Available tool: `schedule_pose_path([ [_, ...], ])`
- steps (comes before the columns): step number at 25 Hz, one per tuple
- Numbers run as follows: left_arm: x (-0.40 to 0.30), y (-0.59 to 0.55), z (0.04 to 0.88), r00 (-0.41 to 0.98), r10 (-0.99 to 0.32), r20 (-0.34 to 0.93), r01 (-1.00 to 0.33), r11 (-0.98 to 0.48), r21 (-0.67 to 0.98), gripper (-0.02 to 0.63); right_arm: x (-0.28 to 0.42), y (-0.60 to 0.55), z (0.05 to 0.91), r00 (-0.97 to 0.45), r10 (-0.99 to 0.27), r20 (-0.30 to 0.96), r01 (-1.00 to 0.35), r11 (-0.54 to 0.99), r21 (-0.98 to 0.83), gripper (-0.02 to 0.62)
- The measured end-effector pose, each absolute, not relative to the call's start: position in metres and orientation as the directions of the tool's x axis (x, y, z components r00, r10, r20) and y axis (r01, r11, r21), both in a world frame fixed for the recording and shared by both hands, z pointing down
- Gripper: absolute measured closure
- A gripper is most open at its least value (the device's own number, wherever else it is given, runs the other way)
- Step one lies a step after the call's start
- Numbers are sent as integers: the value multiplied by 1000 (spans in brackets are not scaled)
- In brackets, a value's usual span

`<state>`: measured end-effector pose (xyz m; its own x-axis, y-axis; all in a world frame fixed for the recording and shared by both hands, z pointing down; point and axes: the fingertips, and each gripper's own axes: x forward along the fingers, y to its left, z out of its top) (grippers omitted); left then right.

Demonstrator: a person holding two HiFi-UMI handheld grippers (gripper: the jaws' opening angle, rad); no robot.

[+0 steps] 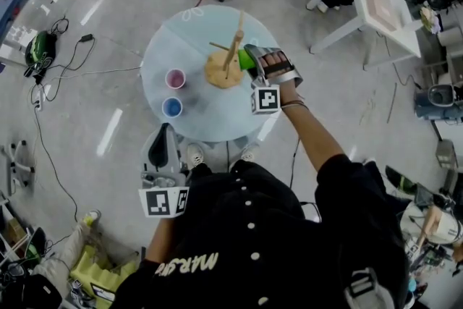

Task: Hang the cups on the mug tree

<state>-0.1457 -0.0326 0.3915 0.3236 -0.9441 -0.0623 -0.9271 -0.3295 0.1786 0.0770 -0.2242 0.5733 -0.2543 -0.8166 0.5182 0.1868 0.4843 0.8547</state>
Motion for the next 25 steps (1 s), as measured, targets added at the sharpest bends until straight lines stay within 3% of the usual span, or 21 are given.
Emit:
schedule_pose_path([
  [11, -137, -30, 387, 334, -940, -66, -925, -340, 171, 610, 66, -210, 556, -319, -802, 505, 54, 517, 855, 227],
  [19, -126, -31, 375, 351, -932, -87, -921, -360, 148, 611, 64, -188, 524, -357, -810, 465, -73, 521, 850, 224],
  [25, -120, -32, 367, 355, -930, -96, -922, -365, 130, 609, 61, -162, 493, -426, -807, 409, -295, 551, 781, 229],
])
